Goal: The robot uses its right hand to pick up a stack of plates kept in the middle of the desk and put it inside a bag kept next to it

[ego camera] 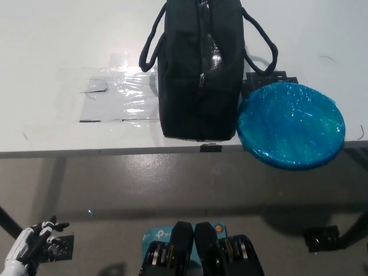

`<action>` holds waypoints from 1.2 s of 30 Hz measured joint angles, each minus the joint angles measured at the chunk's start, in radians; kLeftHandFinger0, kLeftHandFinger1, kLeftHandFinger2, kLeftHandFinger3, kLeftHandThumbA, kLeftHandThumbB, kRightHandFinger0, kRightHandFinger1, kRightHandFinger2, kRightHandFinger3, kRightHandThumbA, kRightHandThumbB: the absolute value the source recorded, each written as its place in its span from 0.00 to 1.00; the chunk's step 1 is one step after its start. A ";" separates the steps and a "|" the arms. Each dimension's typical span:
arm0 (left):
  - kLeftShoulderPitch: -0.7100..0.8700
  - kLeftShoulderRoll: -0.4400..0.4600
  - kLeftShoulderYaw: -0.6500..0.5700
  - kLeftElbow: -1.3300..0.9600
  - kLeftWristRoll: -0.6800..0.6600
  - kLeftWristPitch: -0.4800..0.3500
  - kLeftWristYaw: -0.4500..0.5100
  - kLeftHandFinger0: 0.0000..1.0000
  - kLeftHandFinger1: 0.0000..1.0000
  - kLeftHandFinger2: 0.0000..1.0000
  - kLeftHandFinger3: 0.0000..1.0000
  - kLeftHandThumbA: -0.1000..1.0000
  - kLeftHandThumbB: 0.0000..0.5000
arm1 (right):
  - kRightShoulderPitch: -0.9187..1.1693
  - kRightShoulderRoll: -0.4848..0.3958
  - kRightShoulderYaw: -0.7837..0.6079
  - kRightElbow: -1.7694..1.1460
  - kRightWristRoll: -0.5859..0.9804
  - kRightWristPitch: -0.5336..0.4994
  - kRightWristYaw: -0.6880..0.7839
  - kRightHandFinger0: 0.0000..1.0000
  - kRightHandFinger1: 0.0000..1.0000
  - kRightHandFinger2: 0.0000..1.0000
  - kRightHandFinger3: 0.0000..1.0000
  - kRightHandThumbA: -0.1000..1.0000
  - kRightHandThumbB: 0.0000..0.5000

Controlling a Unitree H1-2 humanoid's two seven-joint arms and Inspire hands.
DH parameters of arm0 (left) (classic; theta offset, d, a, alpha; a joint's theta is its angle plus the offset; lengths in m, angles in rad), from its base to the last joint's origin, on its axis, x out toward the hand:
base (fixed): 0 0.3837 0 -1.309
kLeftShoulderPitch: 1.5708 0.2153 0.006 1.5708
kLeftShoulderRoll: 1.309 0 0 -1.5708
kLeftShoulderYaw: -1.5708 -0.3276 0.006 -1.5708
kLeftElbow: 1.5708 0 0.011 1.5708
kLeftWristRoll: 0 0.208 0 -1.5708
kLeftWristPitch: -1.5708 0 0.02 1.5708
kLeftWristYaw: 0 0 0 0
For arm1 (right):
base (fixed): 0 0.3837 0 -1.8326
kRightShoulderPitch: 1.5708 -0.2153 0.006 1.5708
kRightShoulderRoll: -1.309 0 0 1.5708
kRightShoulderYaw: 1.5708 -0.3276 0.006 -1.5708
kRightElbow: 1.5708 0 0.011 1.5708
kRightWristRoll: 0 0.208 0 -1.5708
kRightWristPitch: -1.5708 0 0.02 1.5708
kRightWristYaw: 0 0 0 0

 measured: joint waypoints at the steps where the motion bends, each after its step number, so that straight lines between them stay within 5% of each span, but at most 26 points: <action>1: 0.001 0.000 0.000 0.000 0.000 0.000 0.000 0.12 0.34 0.63 0.76 0.62 1.00 | -0.011 -0.006 0.000 -0.035 -0.020 0.003 -0.001 1.00 1.00 1.00 1.00 0.70 1.00; 7: 0.002 0.000 0.001 0.000 0.000 0.000 0.000 0.13 0.35 0.61 0.77 0.64 1.00 | -0.095 -0.041 0.012 -0.219 -0.144 0.048 0.004 1.00 1.00 1.00 1.00 0.60 1.00; 13: 0.003 0.000 0.004 0.000 0.000 0.000 0.000 0.11 0.33 0.61 0.75 0.62 1.00 | -0.170 -0.047 0.060 -0.355 -0.278 0.103 0.030 1.00 1.00 1.00 1.00 0.67 1.00; 24: 0.004 0.002 0.010 -0.005 0.000 0.000 0.000 0.11 0.32 0.58 0.71 0.63 1.00 | -0.218 -0.044 0.198 -0.447 -0.467 0.150 0.105 1.00 1.00 1.00 1.00 0.64 1.00; 29: 0.004 0.003 0.012 -0.005 0.000 0.000 0.000 0.10 0.32 0.57 0.70 0.64 1.00 | -0.232 -0.043 0.256 -0.444 -0.527 0.151 0.128 1.00 1.00 1.00 1.00 0.77 1.00; 36: 0.006 0.007 0.013 -0.011 0.000 0.000 -0.002 0.10 0.31 0.53 0.66 0.64 1.00 | -0.279 -0.051 0.301 -0.424 -0.593 0.155 0.168 1.00 1.00 1.00 1.00 0.73 1.00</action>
